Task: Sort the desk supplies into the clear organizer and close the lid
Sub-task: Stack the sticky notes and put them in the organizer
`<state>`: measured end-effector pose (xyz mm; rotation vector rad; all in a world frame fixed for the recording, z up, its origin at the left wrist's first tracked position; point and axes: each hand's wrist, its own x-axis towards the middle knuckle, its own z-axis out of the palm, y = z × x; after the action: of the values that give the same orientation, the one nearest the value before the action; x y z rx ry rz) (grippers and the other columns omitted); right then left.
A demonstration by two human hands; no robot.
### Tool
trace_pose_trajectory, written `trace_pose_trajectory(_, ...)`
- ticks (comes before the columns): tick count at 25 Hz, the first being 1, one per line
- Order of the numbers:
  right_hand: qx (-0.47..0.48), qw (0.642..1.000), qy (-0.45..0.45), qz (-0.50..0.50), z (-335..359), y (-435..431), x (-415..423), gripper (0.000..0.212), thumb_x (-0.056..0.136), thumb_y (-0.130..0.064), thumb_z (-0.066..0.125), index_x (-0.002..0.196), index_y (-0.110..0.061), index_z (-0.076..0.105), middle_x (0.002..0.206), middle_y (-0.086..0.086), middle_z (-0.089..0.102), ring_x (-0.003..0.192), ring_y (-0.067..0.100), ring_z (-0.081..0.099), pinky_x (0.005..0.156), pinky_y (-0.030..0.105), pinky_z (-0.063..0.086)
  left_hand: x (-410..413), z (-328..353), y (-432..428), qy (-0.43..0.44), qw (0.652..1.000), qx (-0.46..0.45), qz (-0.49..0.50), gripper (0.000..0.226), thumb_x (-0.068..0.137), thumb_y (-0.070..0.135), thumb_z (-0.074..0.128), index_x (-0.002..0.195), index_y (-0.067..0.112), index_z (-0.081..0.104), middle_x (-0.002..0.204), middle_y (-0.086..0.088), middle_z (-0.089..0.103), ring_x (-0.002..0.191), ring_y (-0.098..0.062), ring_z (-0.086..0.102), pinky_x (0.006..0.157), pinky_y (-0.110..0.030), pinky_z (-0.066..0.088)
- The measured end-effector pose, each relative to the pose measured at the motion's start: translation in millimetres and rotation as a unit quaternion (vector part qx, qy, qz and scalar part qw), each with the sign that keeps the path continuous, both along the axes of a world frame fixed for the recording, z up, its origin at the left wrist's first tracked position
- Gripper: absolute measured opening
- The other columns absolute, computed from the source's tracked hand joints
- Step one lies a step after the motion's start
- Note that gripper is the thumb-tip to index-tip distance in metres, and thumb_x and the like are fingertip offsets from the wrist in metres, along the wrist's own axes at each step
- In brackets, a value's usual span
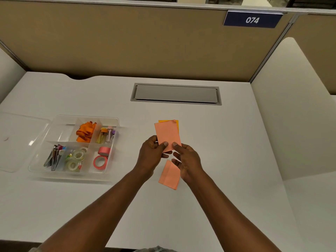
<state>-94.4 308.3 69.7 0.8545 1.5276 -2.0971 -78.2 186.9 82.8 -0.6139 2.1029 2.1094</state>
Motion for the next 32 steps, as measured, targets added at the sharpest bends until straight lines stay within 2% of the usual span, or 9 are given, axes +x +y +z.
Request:
trace_pose_trajectory(4, 0.096, 0.991, 0.073, 0.063, -10, 8, 0, 0.036, 0.087, -0.039, 0.072, 0.116, -0.024, 0.058, 0.109, 0.002, 0.069, 0.100, 0.020, 0.067, 0.075, 0.034, 0.056, 7, -9, -6, -0.028, 0.999, -0.032, -0.028, 0.023, 0.095, 0.020, 0.061, 0.117, 0.012, 0.062, 0.094, -0.007, 0.075, 0.075, -0.023, 0.074, 0.073, -0.038, 0.061)
trace_pose_trajectory(7, 0.173, 0.967, 0.138, 0.130, -23, 26, -4, 0.016, 0.089, -0.035, 0.069, 0.102, -0.024, 0.068, 0.098, -0.001, 0.073, 0.094, 0.019, 0.069, 0.084, 0.041, 0.058, 14, -24, -9, -0.073, 0.994, -0.042, -0.072, 0.022, 0.095, 0.028, 0.062, 0.109, 0.011, 0.065, 0.087, -0.009, 0.075, 0.074, -0.024, 0.074, 0.069, -0.038, 0.061)
trace_pose_trajectory(9, 0.300, 0.927, 0.174, 0.144, -31, 41, -9, 0.010, 0.091, -0.033, 0.066, 0.093, -0.023, 0.069, 0.089, -0.007, 0.070, 0.087, 0.015, 0.066, 0.076, 0.033, 0.053, 16, -41, -9, -0.114, 0.982, -0.130, -0.074, 0.027, 0.091, 0.041, 0.063, 0.097, 0.014, 0.064, 0.087, -0.006, 0.073, 0.079, -0.024, 0.071, 0.075, -0.043, 0.058)
trace_pose_trajectory(12, 0.386, 0.905, 0.153, 0.097, -47, 60, -6, 0.011, 0.092, -0.031, 0.063, 0.092, -0.021, 0.066, 0.087, -0.007, 0.067, 0.085, 0.016, 0.062, 0.072, 0.030, 0.046, 25, -70, -2, -0.160, 0.909, -0.360, -0.133, 0.042, 0.084, 0.047, 0.068, 0.109, 0.015, 0.058, 0.108, -0.007, 0.063, 0.101, -0.025, 0.062, 0.083, -0.035, 0.049)
trace_pose_trajectory(14, 0.406, 0.904, 0.113, 0.072, -61, 72, 2, 0.013, 0.093, -0.030, 0.063, 0.092, -0.018, 0.065, 0.086, -0.004, 0.066, 0.085, 0.019, 0.062, 0.073, 0.032, 0.046, 31, -84, 10, -0.152, 0.863, -0.434, -0.209, 0.062, 0.082, 0.046, 0.070, 0.128, 0.012, 0.047, 0.122, -0.010, 0.050, 0.111, -0.029, 0.055, 0.087, -0.038, 0.046)
trace_pose_trajectory(18, 0.405, 0.912, 0.051, 0.053, -82, 94, 22, 0.016, 0.092, -0.030, 0.063, 0.092, -0.014, 0.064, 0.082, 0.000, 0.064, 0.083, 0.024, 0.060, 0.069, 0.032, 0.042, 24, -103, 21, -0.043, 0.731, -0.569, -0.374, 0.086, 0.085, 0.037, 0.067, 0.153, 0.017, 0.017, 0.144, -0.011, 0.032, 0.122, -0.031, 0.041, 0.088, -0.040, 0.043)
trace_pose_trajectory(23, 0.375, 0.926, 0.015, 0.043, -94, 104, 37, 0.017, 0.091, -0.032, 0.064, 0.090, -0.015, 0.064, 0.086, 0.002, 0.065, 0.081, 0.022, 0.059, 0.068, 0.034, 0.043, 3, -106, 10, 0.053, 0.638, -0.622, -0.451, 0.067, 0.082, 0.033, 0.069, 0.137, 0.010, 0.039, 0.138, -0.007, 0.040, 0.120, -0.030, 0.041, 0.089, -0.038, 0.040)
trace_pose_trajectory(26, 0.367, 0.929, 0.008, 0.044, -95, 105, 39, 0.018, 0.092, -0.032, 0.064, 0.091, -0.014, 0.064, 0.085, 0.001, 0.064, 0.077, 0.018, 0.056, 0.063, 0.030, 0.040, -3, -105, 8, 0.041, 0.636, -0.622, -0.454, 0.070, 0.075, 0.041, 0.076, 0.128, 0.010, 0.042, 0.129, -0.009, 0.046, 0.115, -0.029, 0.044, 0.090, -0.038, 0.037)
trace_pose_trajectory(32, 0.355, 0.933, 0.010, 0.061, -97, 100, 44, 0.018, 0.092, -0.032, 0.063, 0.094, -0.013, 0.065, 0.087, 0.001, 0.064, 0.078, 0.017, 0.056, 0.061, 0.028, 0.039, 0, -108, 5, -0.077, 0.660, -0.606, -0.437, 0.085, 0.064, 0.055, 0.081, 0.124, 0.008, 0.043, 0.124, -0.008, 0.047, 0.116, -0.030, 0.044, 0.096, -0.040, 0.036)
